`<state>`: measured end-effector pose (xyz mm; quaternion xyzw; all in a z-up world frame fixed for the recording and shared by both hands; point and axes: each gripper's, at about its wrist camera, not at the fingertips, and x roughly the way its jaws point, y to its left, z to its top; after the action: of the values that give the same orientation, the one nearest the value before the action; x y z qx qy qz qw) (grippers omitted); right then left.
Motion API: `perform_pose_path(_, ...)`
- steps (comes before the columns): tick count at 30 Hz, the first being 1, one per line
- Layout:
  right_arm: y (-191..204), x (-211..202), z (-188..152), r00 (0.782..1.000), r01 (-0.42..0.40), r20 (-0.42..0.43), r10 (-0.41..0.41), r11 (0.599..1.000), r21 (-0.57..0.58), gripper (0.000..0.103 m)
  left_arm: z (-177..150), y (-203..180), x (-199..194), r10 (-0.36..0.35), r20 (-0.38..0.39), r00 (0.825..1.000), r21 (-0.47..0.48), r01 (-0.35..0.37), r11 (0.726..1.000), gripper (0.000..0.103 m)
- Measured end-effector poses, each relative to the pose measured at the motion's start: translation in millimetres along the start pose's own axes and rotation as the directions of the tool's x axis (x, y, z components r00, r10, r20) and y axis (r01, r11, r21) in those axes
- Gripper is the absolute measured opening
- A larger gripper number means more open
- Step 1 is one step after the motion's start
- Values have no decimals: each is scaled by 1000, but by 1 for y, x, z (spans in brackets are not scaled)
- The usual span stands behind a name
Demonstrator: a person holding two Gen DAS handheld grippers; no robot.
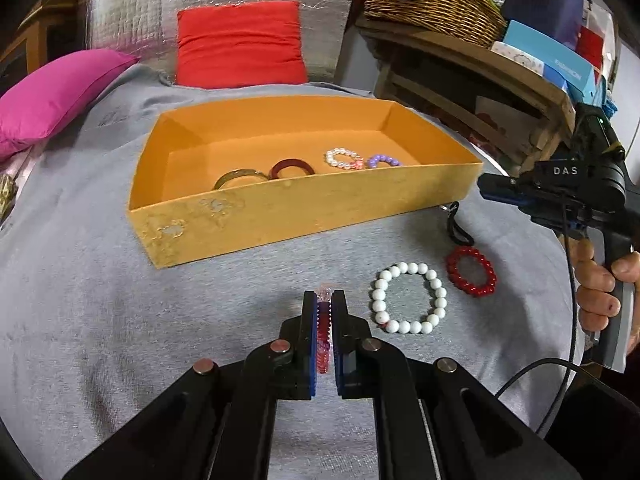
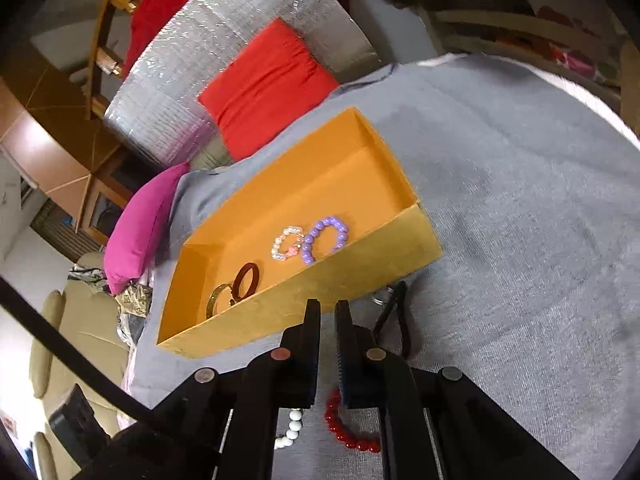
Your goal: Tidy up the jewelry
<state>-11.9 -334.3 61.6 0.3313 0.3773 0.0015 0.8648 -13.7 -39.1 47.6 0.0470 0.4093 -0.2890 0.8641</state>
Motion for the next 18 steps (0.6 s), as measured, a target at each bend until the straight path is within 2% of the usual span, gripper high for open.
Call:
perform_pose_path(3, -10, 2, 3, 999, 43, -29, -42, 998, 40, 11, 0, 4, 5, 6, -17, 1000, -8, -6, 1000, 7)
perform_pose_path(4, -13, 4, 4, 997, 62, -40, -60, 997, 50, 16, -1, 5, 6, 6, -22, 1000, -10, -6, 1000, 7)
perform_pose_path(7, -21, 13, 6, 992, 105, -70, -101, 992, 63, 42, -2, 6, 7, 4, -34, 999, -13, -5, 1000, 7)
perform_pose_path(13, -24, 28, 8, 984, 161, -83, -157, 986, 43, 43, -5, 9, 9, 28, -52, 998, -23, -29, 999, 8)
perform_pose_path(14, -23, 31, 7, 982, 170, -84, -166, 985, 35, 43, -6, 10, 10, 36, -55, 998, -20, -37, 999, 11)
perform_pose_path(16, -20, 37, 7, 976, 204, -80, -202, 979, 11, 43, -7, 10, 11, 65, -58, 996, -11, -66, 998, 27)
perform_pose_path(18, -17, 45, 6, 969, 231, -89, -231, 973, -10, 43, -9, 11, 10, 87, -53, 995, -9, -87, 996, 49)
